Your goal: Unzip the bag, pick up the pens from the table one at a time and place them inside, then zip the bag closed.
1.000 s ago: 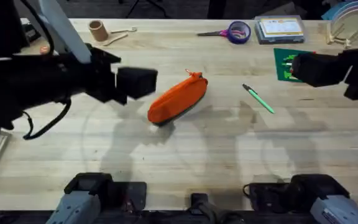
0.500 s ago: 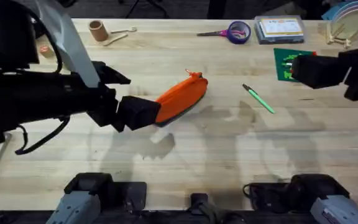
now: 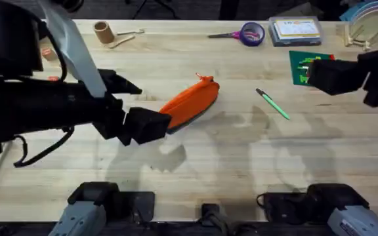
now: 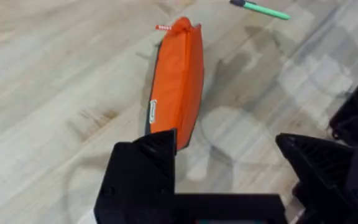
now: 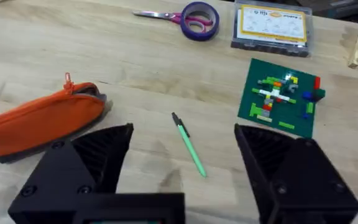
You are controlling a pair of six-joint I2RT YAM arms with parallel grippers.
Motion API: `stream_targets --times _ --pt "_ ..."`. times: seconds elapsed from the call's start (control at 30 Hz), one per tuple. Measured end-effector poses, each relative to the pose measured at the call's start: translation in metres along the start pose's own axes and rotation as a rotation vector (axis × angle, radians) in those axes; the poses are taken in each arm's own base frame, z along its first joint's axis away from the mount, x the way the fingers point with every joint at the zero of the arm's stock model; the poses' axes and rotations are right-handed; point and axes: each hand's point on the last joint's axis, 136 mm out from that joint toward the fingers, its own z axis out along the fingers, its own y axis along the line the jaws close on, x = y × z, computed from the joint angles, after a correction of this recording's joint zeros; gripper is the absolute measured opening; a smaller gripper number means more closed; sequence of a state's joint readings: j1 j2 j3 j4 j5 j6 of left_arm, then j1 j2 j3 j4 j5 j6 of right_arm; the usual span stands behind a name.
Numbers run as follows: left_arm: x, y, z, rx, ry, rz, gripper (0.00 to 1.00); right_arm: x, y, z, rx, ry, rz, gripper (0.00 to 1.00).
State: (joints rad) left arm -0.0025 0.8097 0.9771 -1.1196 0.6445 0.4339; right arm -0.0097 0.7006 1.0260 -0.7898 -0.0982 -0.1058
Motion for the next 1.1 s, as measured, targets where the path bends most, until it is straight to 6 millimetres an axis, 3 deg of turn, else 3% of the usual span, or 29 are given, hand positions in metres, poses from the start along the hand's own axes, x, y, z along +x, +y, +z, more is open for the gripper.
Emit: stream_targets --times 0.63,1.1 --pt "0.011 -0.003 0.0 0.005 0.045 -0.033 0.993 0.0 0.0 0.0 0.0 0.0 0.0 0.998" --pt "0.025 0.021 0.003 -0.12 0.105 -0.032 0.995 0.0 0.0 0.0 0.0 0.0 -0.007 0.998"
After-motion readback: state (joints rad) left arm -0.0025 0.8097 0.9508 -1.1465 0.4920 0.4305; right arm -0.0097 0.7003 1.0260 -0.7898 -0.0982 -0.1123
